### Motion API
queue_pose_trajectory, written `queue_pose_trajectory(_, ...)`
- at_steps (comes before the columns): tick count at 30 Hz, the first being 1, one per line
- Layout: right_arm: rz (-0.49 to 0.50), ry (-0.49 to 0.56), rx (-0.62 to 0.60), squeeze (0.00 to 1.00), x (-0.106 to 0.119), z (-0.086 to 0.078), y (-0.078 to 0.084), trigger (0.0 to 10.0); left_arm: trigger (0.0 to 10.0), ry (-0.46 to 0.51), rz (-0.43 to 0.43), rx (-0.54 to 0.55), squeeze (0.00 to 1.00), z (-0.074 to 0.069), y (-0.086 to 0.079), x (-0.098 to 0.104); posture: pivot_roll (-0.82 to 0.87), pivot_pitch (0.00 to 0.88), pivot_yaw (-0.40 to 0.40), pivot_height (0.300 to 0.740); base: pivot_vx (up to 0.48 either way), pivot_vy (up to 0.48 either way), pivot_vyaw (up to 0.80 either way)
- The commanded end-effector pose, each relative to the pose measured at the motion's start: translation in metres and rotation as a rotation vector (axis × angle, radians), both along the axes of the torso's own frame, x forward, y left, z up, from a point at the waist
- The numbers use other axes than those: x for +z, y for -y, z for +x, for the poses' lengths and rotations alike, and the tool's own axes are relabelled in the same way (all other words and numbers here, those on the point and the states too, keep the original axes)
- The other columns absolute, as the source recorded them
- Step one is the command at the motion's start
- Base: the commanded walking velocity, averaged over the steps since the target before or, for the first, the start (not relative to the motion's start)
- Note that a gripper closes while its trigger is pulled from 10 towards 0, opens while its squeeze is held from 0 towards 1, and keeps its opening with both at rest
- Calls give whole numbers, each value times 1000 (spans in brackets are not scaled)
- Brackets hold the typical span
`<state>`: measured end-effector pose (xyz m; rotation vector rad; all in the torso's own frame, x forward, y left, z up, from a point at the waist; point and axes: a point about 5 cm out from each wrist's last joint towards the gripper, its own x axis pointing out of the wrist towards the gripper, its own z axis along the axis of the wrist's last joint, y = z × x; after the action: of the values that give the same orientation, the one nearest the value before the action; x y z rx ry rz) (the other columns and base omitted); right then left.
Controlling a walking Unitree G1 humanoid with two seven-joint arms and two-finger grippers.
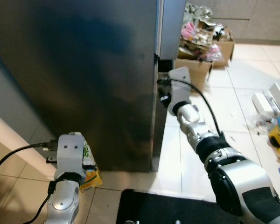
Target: Restocking fridge
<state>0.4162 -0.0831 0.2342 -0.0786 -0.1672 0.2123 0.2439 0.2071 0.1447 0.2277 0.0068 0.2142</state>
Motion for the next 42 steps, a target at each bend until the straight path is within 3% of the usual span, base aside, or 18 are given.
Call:
queue_pose_trajectory(1, -2, -3, -12, 1000, 0, 0, -1, 10000, 10000, -6, -10, 3, 0, 0, 2, -2, 111, 217, 31, 740, 0, 0, 0)
queue_pose_trajectory(2, -3, -4, -14, 94, 0, 0, 0, 10000, 10000, -6, -10, 2, 0, 0, 2, -2, 107, 217, 32, 740, 0, 0, 0)
queue_pose_trajectory(3, -2, -4, -13, 0, 0, 0, 0, 10000, 10000, -7, -11, 2, 0, 0, 2, -2, 106, 217, 32, 740, 0, 0, 0)
queue_pose_trajectory(13, 68, 7, 50, 0, -5, -4, -9, 10000, 10000, -11, -11, -5, 0, 1, 4, -2, 97, 223, 38, 740, 0, 0, 0)
queue_pose_trajectory(16, 109, 6, 65, 0, -16, -9, -14, 10000, 10000, -14, -10, -6, 0, 2, 4, -2, 88, 228, 43, 740, 0, 0, 0)
queue_pose_trajectory(19, 127, -22, 52, 0, -47, -22, -12, 10000, 10000, -21, -11, -14, 0, 3, 5, -3, 70, 233, 46, 740, 0, 0, 0)
queue_pose_trajectory(21, 122, -26, 48, 0, -53, -25, -12, 10000, 10000, -21, -12, -17, 0, 3, 5, -4, 70, 233, 46, 740, 0, 0, 0)
queue_pose_trajectory(23, 108, -52, 29, 0, -75, -35, -6, 10000, 10000, -21, -19, -23, 0, 4, 8, -4, 59, 234, 45, 740, 0, 0, 0)
queue_pose_trajectory(24, 108, -52, 29, 0, -75, -35, -6, 10000, 10000, -21, -19, -23, 0, 4, 8, -4, 59, 234, 45, 740, 0, 0, 0)
queue_pose_trajectory(25, 106, -94, -6, 0, -102, -50, 6, 10000, 10000, -19, -29, -30, 0, 6, 10, -4, 43, 236, 41, 740, 0, 0, 0)
queue_pose_trajectory(27, 103, -108, -17, 0, -111, -56, 10, 10000, 10000, -19, -31, -32, 0, 6, 11, -5, 39, 236, 40, 740, 0, 0, 0)
queue_pose_trajectory(28, 107, -131, -42, 0, -127, -70, 20, 10000, 10000, -28, -31, -35, 0, 6, 13, -8, 29, 236, 38, 740, 0, 0, 0)
queue_pose_trajectory(29, 107, -131, -42, 0, -127, -70, 20, 10000, 10000, -28, -31, -35, 0, 6, 13, -8, 29, 236, 38, 740, 0, 0, 0)
queue_pose_trajectory(31, 86, -138, -56, 0, -139, -87, 29, 10000, 10000, -34, -47, -50, 0, 7, 16, -11, 11, 233, 34, 740, 0, 0, 0)
queue_pose_trajectory(32, 86, -138, -56, 0, -139, -87, 29, 10000, 10000, -34, -47, -50, 0, 7, 16, -11, 11, 233, 34, 740, 0, 0, 0)
queue_pose_trajectory(35, 41, -143, -62, 0, -152, -107, 38, 10000, 10000, -45, -70, -78, 0, 9, 23, -15, -15, 222, 30, 740, 0, 0, 0)
queue_pose_trajectory(40, -1, -137, -71, 0, -157, -119, 45, 10000, 10000, -39, -104, -116, 0, 13, 31, -16, -38, 202, 30, 740, 0, 0, 0)
queue_pose_trajectory(42, -4, -127, -79, 0, -154, -121, 48, 10000, 10000, -46, -145, -210, 0, 12, 41, -14, -48, 191, 31, 740, 0, 0, 0)
